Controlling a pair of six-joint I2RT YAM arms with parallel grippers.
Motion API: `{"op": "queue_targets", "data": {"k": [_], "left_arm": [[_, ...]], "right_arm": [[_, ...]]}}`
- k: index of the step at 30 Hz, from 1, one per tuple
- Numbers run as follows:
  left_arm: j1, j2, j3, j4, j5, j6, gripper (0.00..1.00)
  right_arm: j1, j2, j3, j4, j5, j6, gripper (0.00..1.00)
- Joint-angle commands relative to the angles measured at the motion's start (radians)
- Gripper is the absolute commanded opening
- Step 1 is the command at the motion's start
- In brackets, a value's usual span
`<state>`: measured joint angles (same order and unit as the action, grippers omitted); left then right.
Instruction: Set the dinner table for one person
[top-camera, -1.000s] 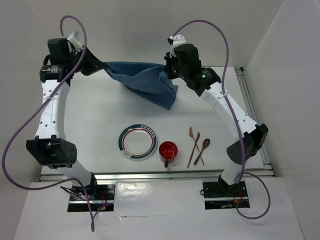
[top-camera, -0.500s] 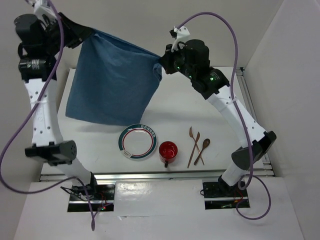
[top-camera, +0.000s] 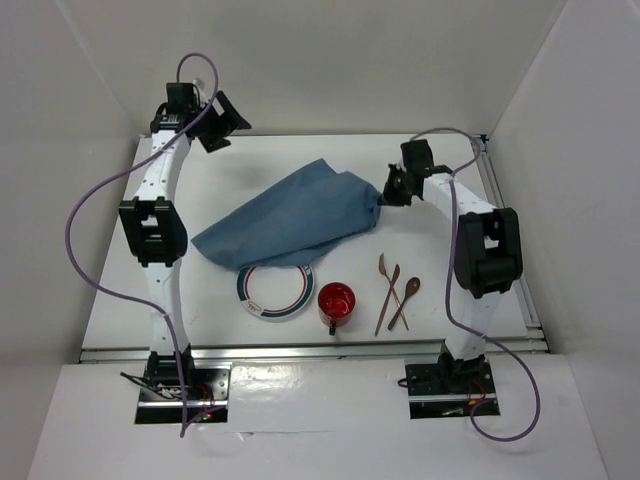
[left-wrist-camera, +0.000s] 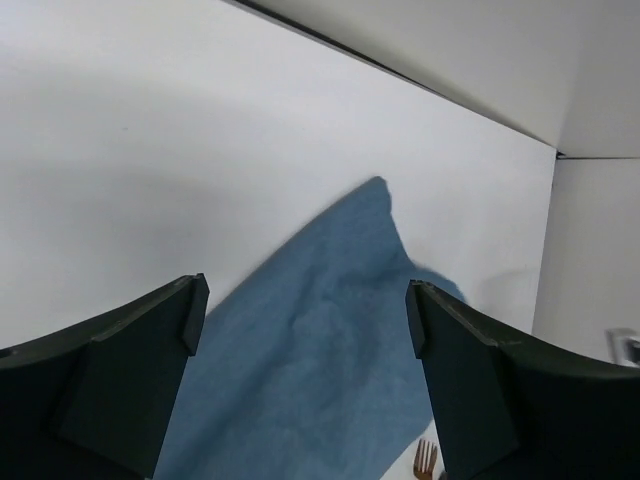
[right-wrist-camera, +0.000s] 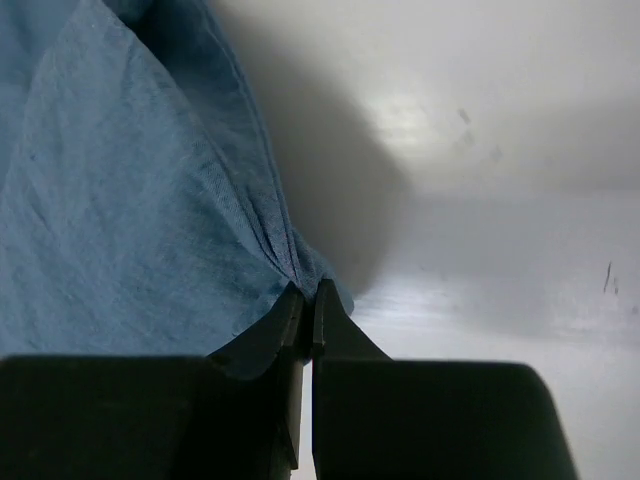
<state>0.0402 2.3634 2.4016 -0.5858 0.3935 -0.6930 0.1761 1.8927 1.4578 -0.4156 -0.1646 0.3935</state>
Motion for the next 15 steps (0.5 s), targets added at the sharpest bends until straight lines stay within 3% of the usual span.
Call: {"op": "queue_targets", "data": {"k": [1,2,5,7,10,15], "left_arm": [[0.01,-0.24,0.004,0.002,-0.051,0.108,1.0],[0.01,-0.266,-0.021,-0.073,-0.065,0.124,1.0],[0.01,-0.398,-0.232,-0.147,-0.125,0.147,0.86],[0.01,-0.508,-0.447,-0.195,-0.191,0.147,0.8],[0.029,-0.634,-0.758,-0.207,-0.318,0.075,0.82],[0.102,-0.835,-1.18,-0.105,-0.223,-0.043,0.91]], "right_arm": [[-0.018,-0.003,-0.019,0.018,-0.045,0.077,0.0],[-0.03,0.006,-0.03,0.018,-0.046,0.077,0.0],[-0.043,0.015,-0.021,0.028,-0.055,0.077,0.0],[-0.061,0.026,0.004,0.018,-0.081,0.077,0.0],[-0.07,0.026,0.029,0.009,-0.113,0.077,0.0],[-0.079,0.026,0.038,-0.002,-0.133,0.068,0.0]]}}
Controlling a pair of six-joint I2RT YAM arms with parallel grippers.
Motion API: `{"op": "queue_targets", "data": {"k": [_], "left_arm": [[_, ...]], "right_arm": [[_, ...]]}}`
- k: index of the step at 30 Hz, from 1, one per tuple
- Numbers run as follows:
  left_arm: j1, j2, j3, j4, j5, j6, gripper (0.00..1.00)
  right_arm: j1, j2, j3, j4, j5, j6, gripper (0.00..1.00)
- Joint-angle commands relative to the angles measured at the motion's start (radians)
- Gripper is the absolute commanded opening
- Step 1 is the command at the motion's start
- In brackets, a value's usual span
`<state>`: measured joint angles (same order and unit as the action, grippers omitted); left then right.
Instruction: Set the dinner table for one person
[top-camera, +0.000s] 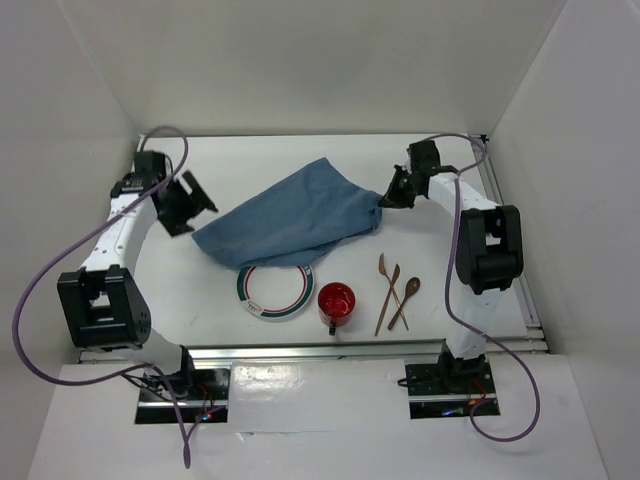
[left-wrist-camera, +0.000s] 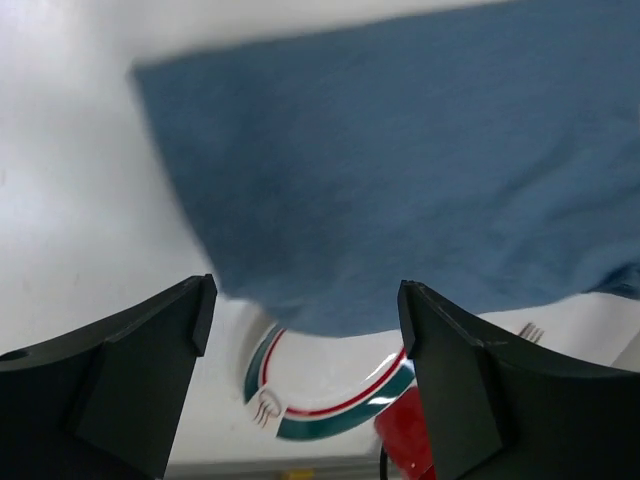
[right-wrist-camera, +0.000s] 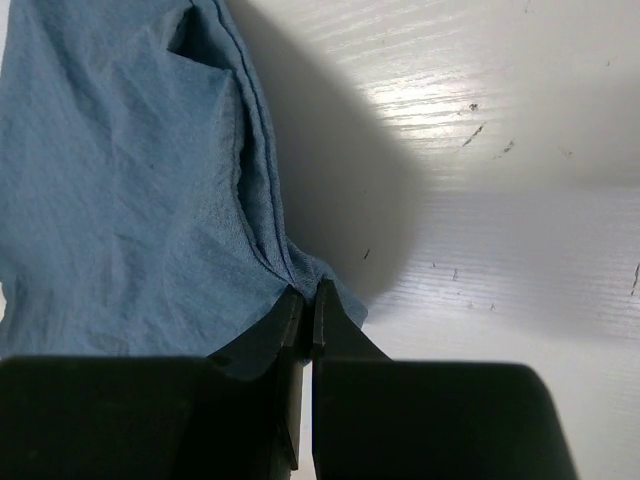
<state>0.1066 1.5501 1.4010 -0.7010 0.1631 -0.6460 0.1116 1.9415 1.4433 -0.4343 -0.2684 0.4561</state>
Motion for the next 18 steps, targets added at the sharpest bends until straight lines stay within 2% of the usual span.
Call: {"op": "queue_targets", "data": {"k": [1,3,8,10,13,16,18], "left_arm": [[0.045,-0.031,-0.218,0.032,0.054,-0.109,0.92],[0.045,-0.031,-0.287,0.061,0.093,-0.164,0.96],[0.056,0.002,-0.353,0.149,0.095,-0.198,0.96],[0.056,0.054,-0.367,0.205,0.144,-0.198,0.96],[0.056,0.116,-0.367,0.251,0.135,-0.211,0.95],[0.067,0.189,-0.303,0.27,0.147,-0.211,0.82],[0.067,0.218,-0.239,0.279,0.158,-0.201,0.65]], "right_arm": [[-0.015,-0.023,0.052,0.017,-0.04,-0.003,0.0],[-0.015,-0.023,0.061,0.017,-0.049,-0.004,0.0],[-0.015,-0.023,0.062,0.017,-0.071,-0.025,0.0],[-0.015,-0.032,0.062,0.017,-0.071,-0.036,0.0],[-0.015,-0.041,0.062,0.006,-0.071,-0.036,0.0],[-0.015,-0.064,0.048,0.006,-0.045,-0.046,0.0],[-0.036,-0.085,0.026,0.028,-0.045,-0.046,0.0]]}}
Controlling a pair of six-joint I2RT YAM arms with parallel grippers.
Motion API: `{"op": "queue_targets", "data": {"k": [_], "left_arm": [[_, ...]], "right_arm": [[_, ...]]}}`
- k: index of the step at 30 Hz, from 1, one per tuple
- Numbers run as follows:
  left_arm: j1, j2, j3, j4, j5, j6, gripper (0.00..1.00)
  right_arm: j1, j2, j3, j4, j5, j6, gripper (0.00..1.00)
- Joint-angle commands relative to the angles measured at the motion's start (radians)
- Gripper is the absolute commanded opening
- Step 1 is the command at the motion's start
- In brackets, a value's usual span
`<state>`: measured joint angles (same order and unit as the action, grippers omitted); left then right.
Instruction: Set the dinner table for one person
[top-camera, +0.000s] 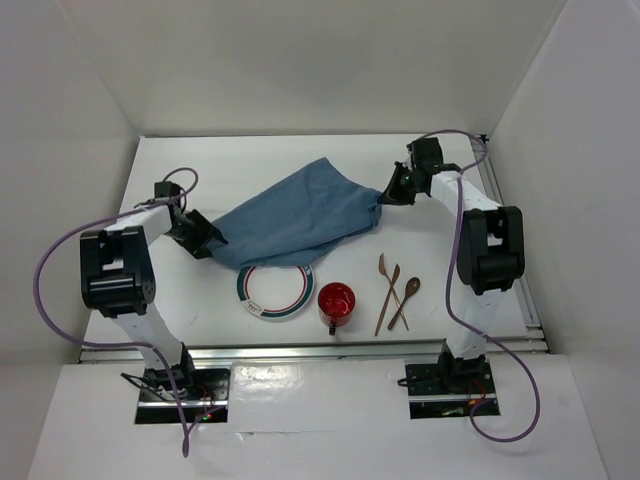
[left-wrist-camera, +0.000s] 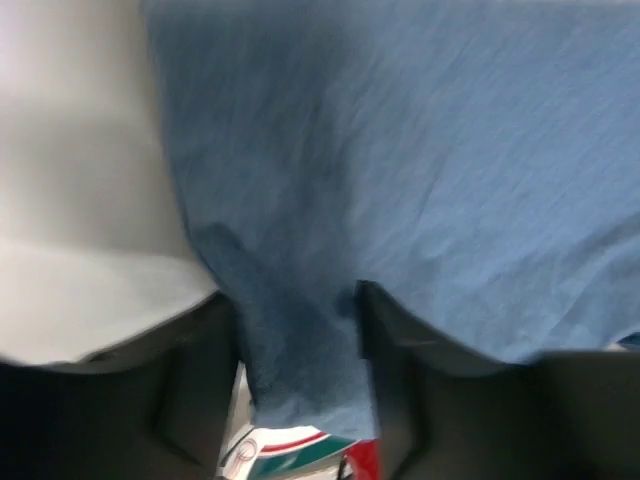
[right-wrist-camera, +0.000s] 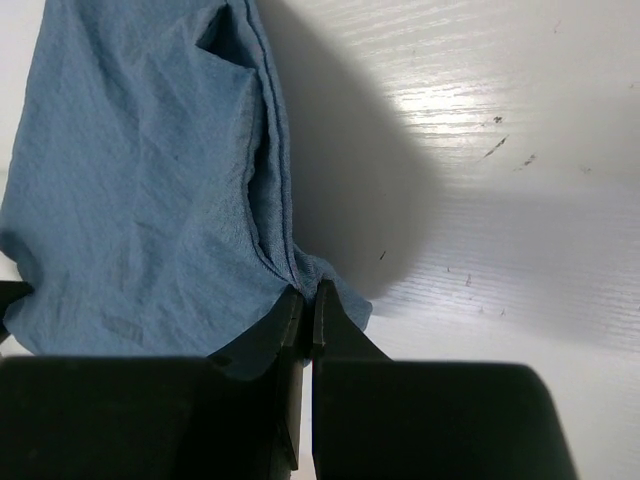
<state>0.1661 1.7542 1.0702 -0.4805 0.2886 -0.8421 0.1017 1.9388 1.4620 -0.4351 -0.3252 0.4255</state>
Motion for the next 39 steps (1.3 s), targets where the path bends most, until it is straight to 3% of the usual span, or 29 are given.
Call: {"op": "queue_targets", "data": {"k": [1,3,4,5,9,13,16,17,18,19,21,26,27,29,32,39], "left_arm": [[0.007,0.028,0.124,0.059,0.032,0.023,0.58],[0.007,0.085,0.203,0.0,0.032,0.038,0.32],[0.007,0.106,0.291,-0.013,0.044,0.061,0.02],[0.007,0.131,0.339,-0.013,0.061,0.076,0.0],[-0.003,0.318,0.679,-0.084,0.121,0.165,0.0],[-0.074,0.531,1.171,-0.147,0.072,0.218,0.0],[-0.085,0.756,1.496,-0.249,0.153,0.218,0.5],[-0.085,0.777,1.498,-0.266,0.208,0.218,0.58],[-0.085,0.74,1.461,-0.235,0.218,0.218,0.73],[-0.085,0.693,1.31,-0.198,0.195,0.218,0.83],[-0.085,0.539,1.159,-0.085,0.152,0.218,1.0],[-0.085,0.387,1.01,-0.161,0.008,0.265,1.0],[-0.085,0.363,0.973,-0.161,0.007,0.265,0.96],[-0.085,0.299,0.828,-0.126,0.056,0.255,0.9],[-0.131,0.297,0.719,-0.063,0.15,0.216,0.9],[-0.261,0.496,0.856,-0.196,0.022,0.215,0.92]], "right_arm": [[-0.045,-0.083,0.008,0.029,-0.011,-0.016,0.0],[-0.054,-0.074,0.017,0.038,-0.041,-0.005,0.0],[-0.066,-0.064,0.017,0.038,-0.051,0.004,0.0],[-0.066,-0.064,0.017,0.048,-0.051,0.004,0.0],[-0.076,-0.055,0.017,0.07,-0.093,0.024,0.0],[-0.076,-0.025,0.017,0.07,-0.113,0.036,0.0],[-0.085,-0.015,0.017,0.07,-0.124,0.036,0.0],[-0.085,-0.015,0.017,0.07,-0.124,0.045,0.0],[-0.085,-0.005,0.017,0.07,-0.124,0.045,0.0],[-0.085,-0.005,0.017,0.061,-0.124,0.045,0.0],[-0.085,-0.015,0.017,0.061,-0.124,0.036,0.0],[-0.085,-0.035,0.008,0.061,-0.124,0.036,0.0],[-0.094,-0.035,0.008,0.061,-0.124,0.036,0.0],[-0.094,-0.035,0.008,0.061,-0.124,0.036,0.0],[-0.094,-0.035,0.017,0.061,-0.133,0.036,0.0],[-0.094,-0.034,0.015,0.052,-0.143,0.027,0.0]]}}
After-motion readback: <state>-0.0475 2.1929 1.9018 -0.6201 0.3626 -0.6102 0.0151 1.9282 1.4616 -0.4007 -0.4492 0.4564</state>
